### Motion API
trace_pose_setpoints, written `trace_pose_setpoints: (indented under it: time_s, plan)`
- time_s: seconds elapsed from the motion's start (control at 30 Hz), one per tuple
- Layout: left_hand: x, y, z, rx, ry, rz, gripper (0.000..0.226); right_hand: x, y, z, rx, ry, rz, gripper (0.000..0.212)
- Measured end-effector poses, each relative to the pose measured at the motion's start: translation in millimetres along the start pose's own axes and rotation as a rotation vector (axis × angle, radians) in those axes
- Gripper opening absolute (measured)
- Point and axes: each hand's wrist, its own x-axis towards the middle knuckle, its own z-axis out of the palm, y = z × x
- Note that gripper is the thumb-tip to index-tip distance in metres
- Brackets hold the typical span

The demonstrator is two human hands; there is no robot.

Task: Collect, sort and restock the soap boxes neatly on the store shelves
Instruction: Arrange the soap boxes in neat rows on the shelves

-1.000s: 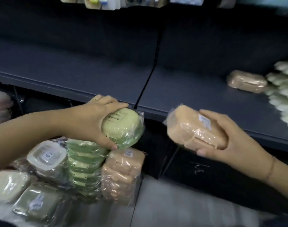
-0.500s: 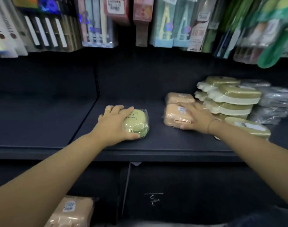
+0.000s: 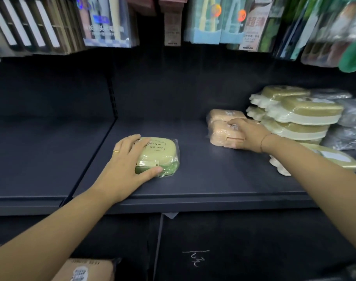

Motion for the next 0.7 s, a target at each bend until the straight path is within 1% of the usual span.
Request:
trace_pose_setpoints:
  time_s: [0.13,0.23,0.3,0.33,0.4,0.47,0.53,0.6,0.67,0.7]
  plan:
    - [0,0,-1,-0.008,0.005,-0.006,0.089,2,-2,-15,-0.024,-0.064,-0.010,0.076]
    - [-1,-1,-1,0.003,0.006,-0.018,0.082,-3,-7,-20,-0.112,-0.066,-0.008,0.074]
    - [-1,-3,-1,-0.010,0.000,-0.020,0.084,-13,-18,-23,-0.183,-0.059,-0.007,0.075]
    - [-2,-3,-1,-0.021,-0.004,-0.017,0.086,-20,-28,-26,-0.159,-0.051,-0.030,0.079]
    - [-1,-3,0,-0.046,-0.024,-0.013,0.090,-39,-58,-30,0.050,-0.040,-0.149,0.089]
    - [-1,-1,-1,-0.066,-0.070,0.003,0.093,-61,-99,-25,0.247,-0.066,-0.330,0.090]
    - [-1,1,-2,-0.075,-0.127,0.017,0.097,-72,-135,-5,0.235,-0.064,-0.446,0.085]
    - [-4,-1,-3,-0.027,-0.177,-0.026,0.102,-67,-152,15,0.132,-0.003,-0.447,0.076]
    - [-7,-7,-5,0.147,-0.270,-0.118,0.104,-46,-151,22,0.052,0.087,-0.386,0.068]
    - [-8,-11,-5,0.243,-0.316,-0.136,0.107,-33,-146,25,0.029,0.132,-0.343,0.065]
